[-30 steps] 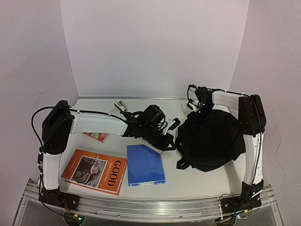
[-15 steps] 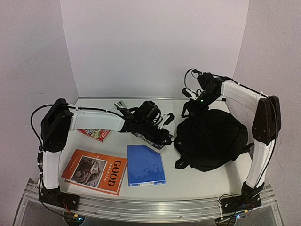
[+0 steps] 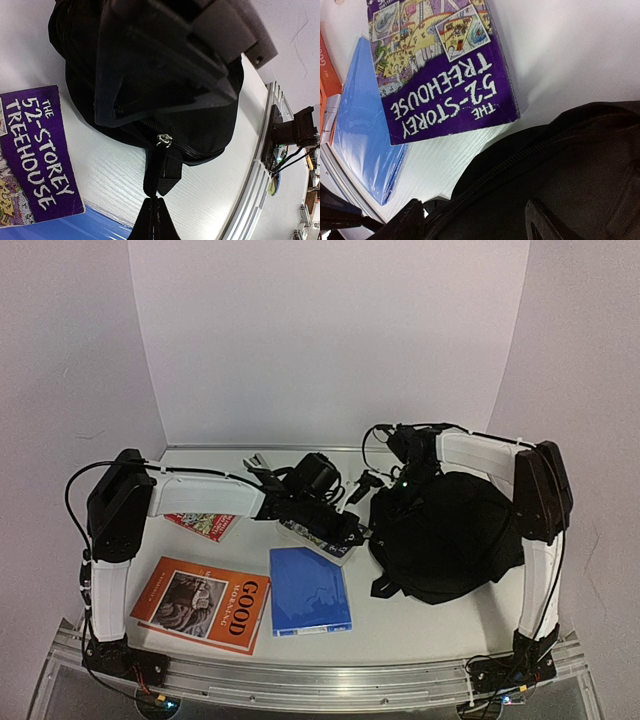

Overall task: Pack the student bag
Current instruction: Unzip the student bag at the center of the board.

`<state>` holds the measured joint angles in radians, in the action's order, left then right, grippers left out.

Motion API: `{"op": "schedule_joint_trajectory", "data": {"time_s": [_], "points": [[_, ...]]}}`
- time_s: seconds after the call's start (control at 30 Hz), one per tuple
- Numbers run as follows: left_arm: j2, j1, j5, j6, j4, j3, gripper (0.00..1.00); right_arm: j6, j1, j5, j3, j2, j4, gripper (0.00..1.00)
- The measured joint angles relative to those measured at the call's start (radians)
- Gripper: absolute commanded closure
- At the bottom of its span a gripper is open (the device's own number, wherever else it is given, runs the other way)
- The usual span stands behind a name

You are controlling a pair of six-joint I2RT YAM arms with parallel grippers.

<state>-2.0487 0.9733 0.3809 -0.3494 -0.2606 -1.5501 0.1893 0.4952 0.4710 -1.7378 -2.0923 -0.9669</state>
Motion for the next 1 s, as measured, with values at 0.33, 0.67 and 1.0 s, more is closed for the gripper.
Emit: {"op": "schedule_joint_trajectory", "data": {"time_s": [0.33, 0.67, 1.0], "points": [[0.0, 0.005, 0.001, -0.009, 0.0, 0.0, 1.0, -0.044, 0.017, 0.018, -0.009, -0.065, -0.012, 0.98], [-0.016, 0.045, 0.008, -0.007, 0.003, -0.008, 1.0, -0.128, 0.003, 0.017, -0.154, -0.131, -0.014, 1.0], [-0.017, 0.044, 0.0, -0.007, 0.034, -0.008, 1.0, -0.28, -0.149, 0.034, -0.332, -0.198, 0.035, 0.99]]}}
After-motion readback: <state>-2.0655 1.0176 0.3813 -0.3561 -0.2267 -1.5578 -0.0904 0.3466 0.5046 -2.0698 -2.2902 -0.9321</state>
